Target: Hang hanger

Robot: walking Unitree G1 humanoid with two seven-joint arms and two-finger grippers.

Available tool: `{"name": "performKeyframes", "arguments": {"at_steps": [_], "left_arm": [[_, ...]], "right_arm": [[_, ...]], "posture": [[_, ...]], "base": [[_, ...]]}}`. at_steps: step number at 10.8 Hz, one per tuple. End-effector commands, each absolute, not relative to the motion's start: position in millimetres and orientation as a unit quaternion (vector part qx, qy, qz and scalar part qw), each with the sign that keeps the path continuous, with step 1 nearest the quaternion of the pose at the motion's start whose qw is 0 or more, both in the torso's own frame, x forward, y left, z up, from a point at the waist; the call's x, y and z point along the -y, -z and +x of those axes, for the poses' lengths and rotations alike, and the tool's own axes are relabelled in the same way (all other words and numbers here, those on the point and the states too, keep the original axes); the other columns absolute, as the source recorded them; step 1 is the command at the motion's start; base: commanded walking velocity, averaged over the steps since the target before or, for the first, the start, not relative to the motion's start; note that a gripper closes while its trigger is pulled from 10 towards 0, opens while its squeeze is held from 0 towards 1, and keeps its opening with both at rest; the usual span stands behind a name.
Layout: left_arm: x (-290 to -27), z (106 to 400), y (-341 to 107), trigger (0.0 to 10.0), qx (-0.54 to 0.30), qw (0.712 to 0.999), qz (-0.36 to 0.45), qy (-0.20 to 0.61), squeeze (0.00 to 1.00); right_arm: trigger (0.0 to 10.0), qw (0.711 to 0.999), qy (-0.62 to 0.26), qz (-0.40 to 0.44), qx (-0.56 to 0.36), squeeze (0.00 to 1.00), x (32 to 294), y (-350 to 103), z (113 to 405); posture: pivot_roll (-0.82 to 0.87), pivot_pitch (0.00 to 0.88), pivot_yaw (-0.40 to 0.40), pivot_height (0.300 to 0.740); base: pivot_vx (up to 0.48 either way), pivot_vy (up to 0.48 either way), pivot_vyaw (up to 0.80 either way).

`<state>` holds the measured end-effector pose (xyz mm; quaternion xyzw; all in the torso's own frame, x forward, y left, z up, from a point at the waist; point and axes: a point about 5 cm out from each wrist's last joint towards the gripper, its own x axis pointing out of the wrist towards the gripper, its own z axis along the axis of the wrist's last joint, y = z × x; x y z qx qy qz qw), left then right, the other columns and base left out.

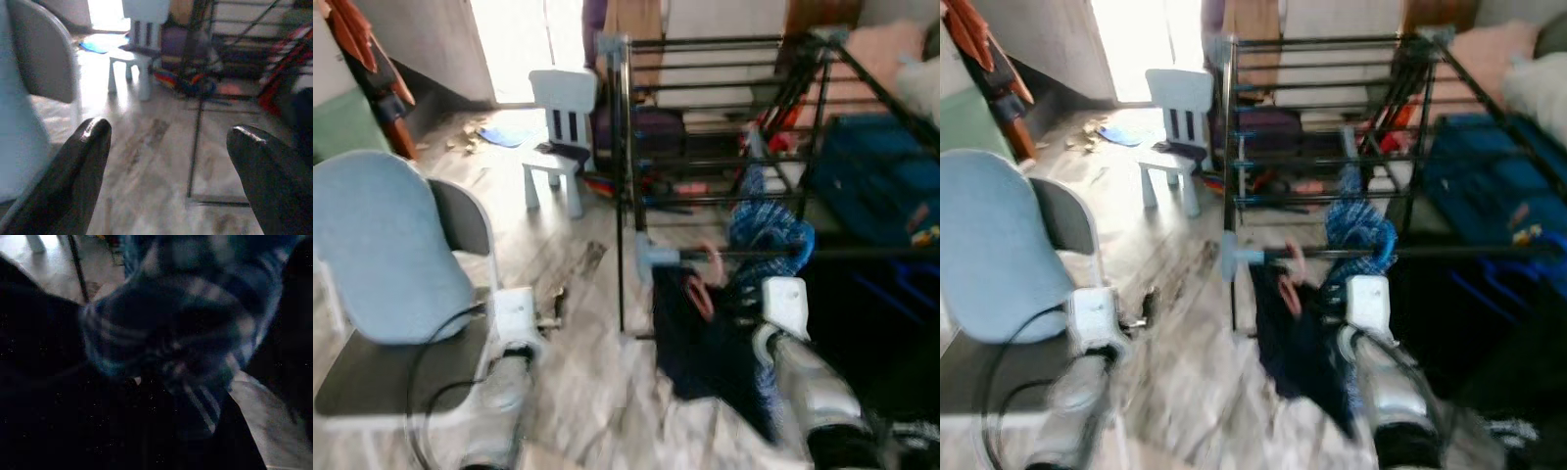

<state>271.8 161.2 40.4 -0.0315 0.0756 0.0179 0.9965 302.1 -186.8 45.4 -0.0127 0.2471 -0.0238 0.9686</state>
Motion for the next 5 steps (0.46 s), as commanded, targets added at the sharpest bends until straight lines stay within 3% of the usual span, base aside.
{"name": "performKeyframes", "arguments": {"at_steps": [1,5], "left_arm": [[-155.2,274.0,-43.5,10.0,-0.069,0.997,-0.04,-0.01,0.0],[-155.9,273.6,-43.9,10.0,-0.069,0.997,-0.046,-0.009,0.0]], "right_arm": [[10.0,0.979,0.016,-0.021,-0.204,0.0,187.0,-68.2,316.7],[10.0,0.98,0.022,-0.016,-0.196,0.0,189.9,-66.9,308.9]], "posture": [[-0.12,0.0,0.041,0.74],[-0.13,0.0,0.043,0.74]], "base": [[0.0,0.0,0.0],[0.0,0.0,0.0]]}}
